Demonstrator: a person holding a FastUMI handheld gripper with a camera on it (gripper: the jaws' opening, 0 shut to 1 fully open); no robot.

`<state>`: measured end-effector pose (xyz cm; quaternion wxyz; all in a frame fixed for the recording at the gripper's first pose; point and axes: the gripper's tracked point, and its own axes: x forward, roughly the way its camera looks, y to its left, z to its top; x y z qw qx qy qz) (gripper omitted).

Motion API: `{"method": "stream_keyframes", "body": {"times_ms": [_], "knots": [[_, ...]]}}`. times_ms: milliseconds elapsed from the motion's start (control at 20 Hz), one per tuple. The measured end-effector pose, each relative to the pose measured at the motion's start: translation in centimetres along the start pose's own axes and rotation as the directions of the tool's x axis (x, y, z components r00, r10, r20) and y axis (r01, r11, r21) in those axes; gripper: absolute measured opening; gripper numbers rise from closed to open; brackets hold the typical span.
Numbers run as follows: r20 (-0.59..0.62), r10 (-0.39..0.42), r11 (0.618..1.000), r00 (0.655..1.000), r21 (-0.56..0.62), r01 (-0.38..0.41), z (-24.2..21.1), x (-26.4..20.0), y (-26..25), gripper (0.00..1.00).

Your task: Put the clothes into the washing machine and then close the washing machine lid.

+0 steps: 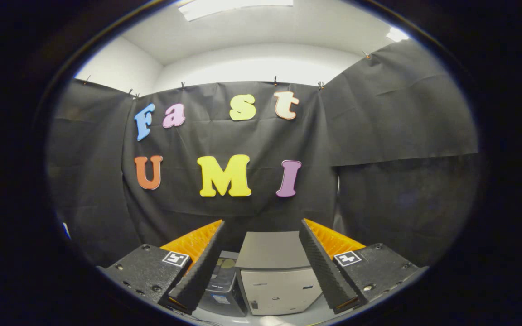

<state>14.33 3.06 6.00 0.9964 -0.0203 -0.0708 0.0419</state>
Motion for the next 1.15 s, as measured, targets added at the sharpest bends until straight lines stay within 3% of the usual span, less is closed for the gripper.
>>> {"method": "stream_keyframes", "body": {"times_ms": [1150], "knots": [[0.007, 0.004, 1.000, 1.000, -0.003, -0.004, 0.31, -0.14, 0.77, 1.00]]}}
